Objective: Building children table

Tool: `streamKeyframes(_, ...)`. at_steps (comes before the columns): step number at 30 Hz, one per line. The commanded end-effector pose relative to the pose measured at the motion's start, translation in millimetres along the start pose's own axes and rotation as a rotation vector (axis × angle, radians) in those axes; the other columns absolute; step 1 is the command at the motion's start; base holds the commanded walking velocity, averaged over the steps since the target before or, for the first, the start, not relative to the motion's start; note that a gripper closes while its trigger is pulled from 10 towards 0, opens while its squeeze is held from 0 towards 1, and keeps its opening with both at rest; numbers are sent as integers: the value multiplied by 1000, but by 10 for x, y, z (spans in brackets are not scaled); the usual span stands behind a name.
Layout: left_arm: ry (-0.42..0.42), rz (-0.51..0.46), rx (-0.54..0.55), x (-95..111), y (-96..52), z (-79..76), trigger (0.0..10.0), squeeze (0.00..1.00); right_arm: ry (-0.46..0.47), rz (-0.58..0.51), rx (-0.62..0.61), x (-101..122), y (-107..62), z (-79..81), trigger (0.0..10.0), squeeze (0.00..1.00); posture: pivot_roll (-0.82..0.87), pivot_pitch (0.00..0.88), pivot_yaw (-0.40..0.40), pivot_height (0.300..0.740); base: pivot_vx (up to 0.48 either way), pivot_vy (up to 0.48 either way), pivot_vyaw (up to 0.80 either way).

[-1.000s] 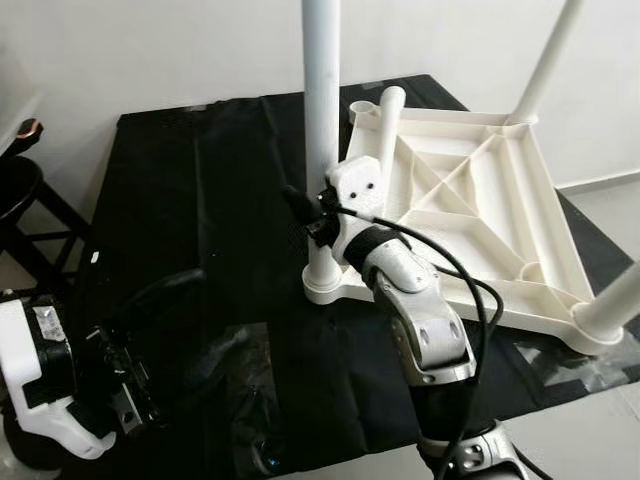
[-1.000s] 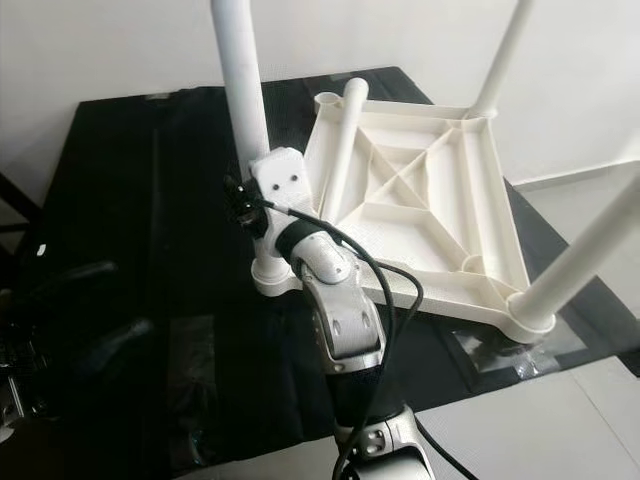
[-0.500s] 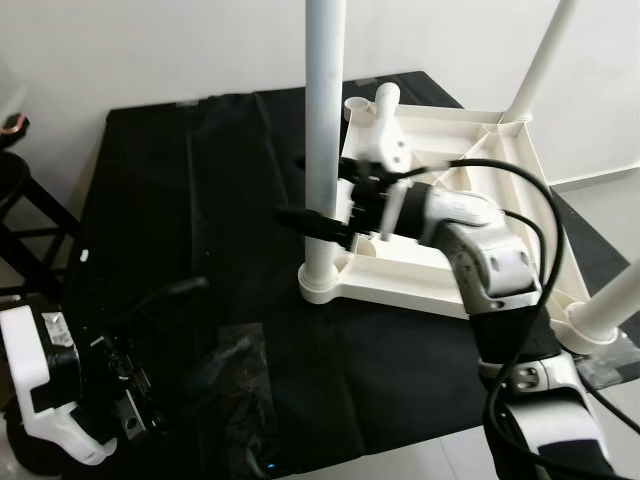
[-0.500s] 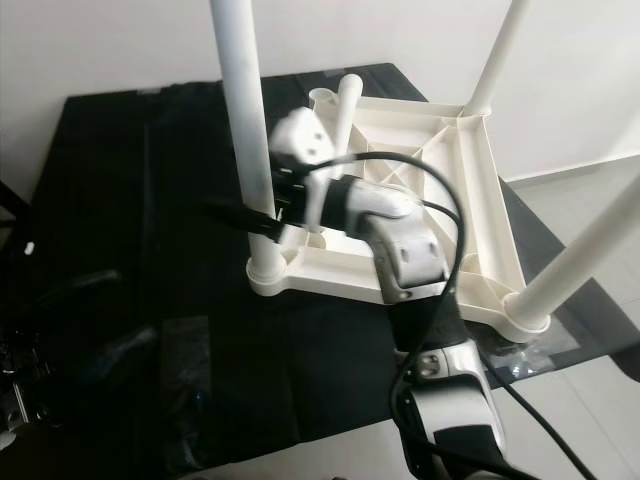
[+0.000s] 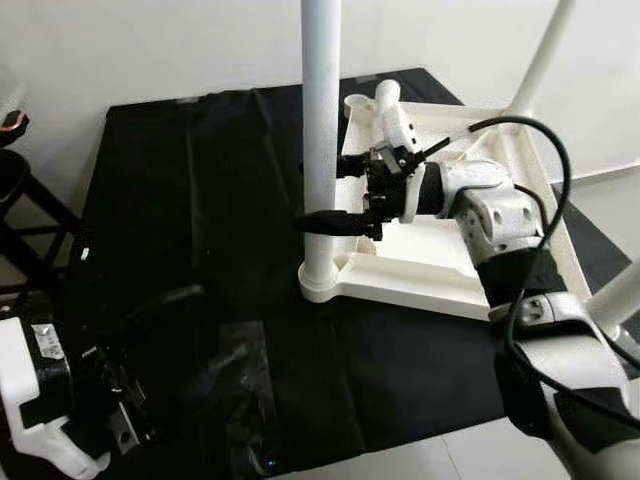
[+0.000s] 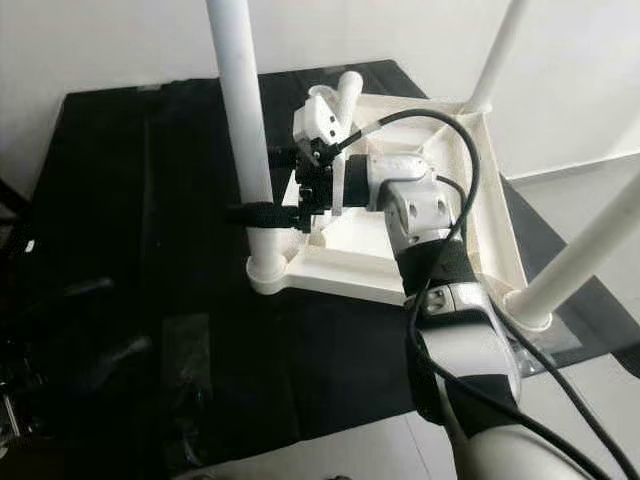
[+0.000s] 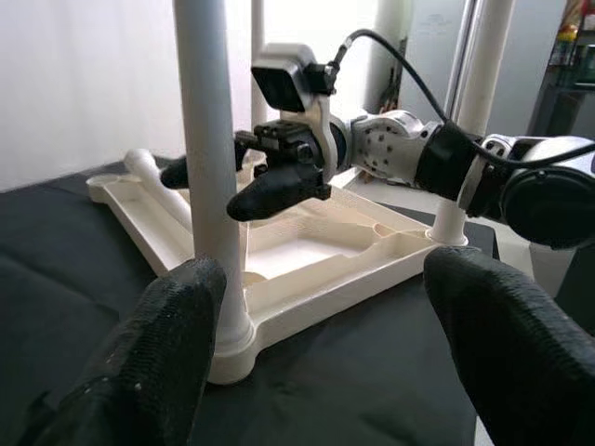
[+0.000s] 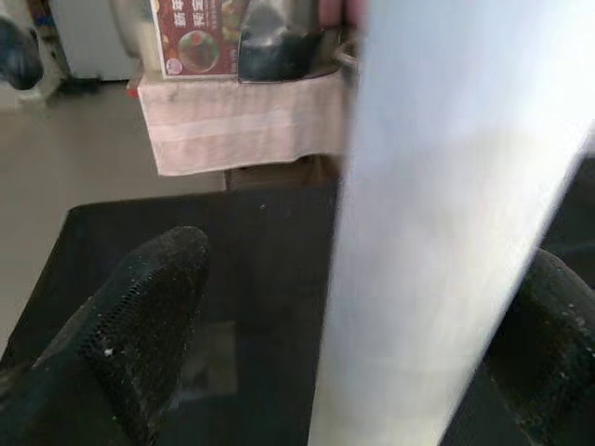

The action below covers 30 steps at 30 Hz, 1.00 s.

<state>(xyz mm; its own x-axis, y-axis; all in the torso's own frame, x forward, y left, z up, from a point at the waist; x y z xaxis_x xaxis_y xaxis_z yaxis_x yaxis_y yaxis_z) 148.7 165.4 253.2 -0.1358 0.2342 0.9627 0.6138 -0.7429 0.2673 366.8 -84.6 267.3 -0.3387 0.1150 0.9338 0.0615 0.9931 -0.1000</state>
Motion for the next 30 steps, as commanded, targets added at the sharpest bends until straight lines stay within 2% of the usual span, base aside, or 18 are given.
streamKeyframes(1, 4, 12, -9, 12, 0, -30, 10000, 0, -22, -1, 24, 27, -6, -6, 0, 0, 158, 192, -3, 740, 0, 0, 0)
streamKeyframes(12, 1, 16, -9, 18, -2, -30, 10000, 0, -4, -17, 55, -44, -63, 8, 0, 0, 153, 197, 1, 740, 0, 0, 0)
streamKeyframes(15, 0, 14, -10, 16, 5, -24, 10000, 0, -5, -23, 11, -104, -76, 27, 0, 0, 135, 198, 1, 740, 0, 0, 0)
streamKeyframes(17, -4, 11, -13, 7, 12, -21, 10000, 0, 18, 2, -100, -259, -66, 68, 0, 0, 127, 198, 0, 740, 0, 0, 0)
streamKeyframes(18, -4, 11, -13, 7, 12, -21, 10000, 0, 18, 2, -100, -259, -66, 68, 0, 0, 127, 198, 0, 740, 0, 0, 0)
streamKeyframes(20, -7, 10, -16, 0, 13, -7, 10000, 0, 81, 64, -406, -492, 93, 120, 0, 0, 114, 200, 3, 740, 0, 0, 0)
streamKeyframes(21, -8, 9, -18, -2, 13, -2, 10000, 0, 39, 201, -657, -642, 114, 138, 0, 0, 114, 200, 3, 740, 0, 0, 0)
streamKeyframes(22, -8, 9, -18, -2, 13, -2, 10000, 0, 39, 201, -657, -642, 114, 138, 0, 0, 114, 200, 3, 740, 0, 0, 0)
streamKeyframes(23, -8, 9, -22, -1, 18, 4, 10000, 0, 101, 271, -825, -729, 187, 389, 0, 0, 103, 200, 4, 740, 0, 0, 0)
streamKeyframes(24, -8, 8, -24, 0, 21, 8, 10000, 0, 155, 312, -933, -746, 172, 568, 0, 0, 103, 200, 4, 740, 0, 0, 0)
streamKeyframes(25, -4, 6, -26, 3, 28, 28, 10000, 0, 141, 313, -979, -671, 203, 708, 0, 0, 99, 198, 16, 740, 0, 0, 0)
streamKeyframes(26, -4, 6, -26, 3, 28, 28, 10000, 0, 141, 313, -979, -671, 203, 708, 0, 0, 99, 198, 16, 740, 0, 0, 0)
streamKeyframes(27, -6, 2, -31, 1, 35, 45, 10000, 0, 156, 289, -983, -618, 272, 775, 0, 0, 78, 190, 32, 740, 0, 0, 0)
streamKeyframes(30, -10, 1, -44, -18, 56, 66, 10000, 0, 145, 258, -979, -564, 368, 753, 0, 0, 77, 174, 33, 740, 0, 0, 0)
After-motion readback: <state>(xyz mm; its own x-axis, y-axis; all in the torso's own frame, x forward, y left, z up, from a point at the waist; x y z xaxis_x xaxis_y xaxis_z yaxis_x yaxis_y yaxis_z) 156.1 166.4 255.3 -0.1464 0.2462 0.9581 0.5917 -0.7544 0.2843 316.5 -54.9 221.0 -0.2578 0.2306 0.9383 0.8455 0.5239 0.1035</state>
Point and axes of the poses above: a point about 5 cm out from each wrist's last joint towards the gripper, its own y axis pointing out of the wrist towards the gripper, its own x axis along the axis of the wrist's last joint, z = x × y, the point moved 3 cm from there along y, pointing out of the wrist towards the gripper, and after that the axes turned 9 degrees about -y, right-handed, at the moved point
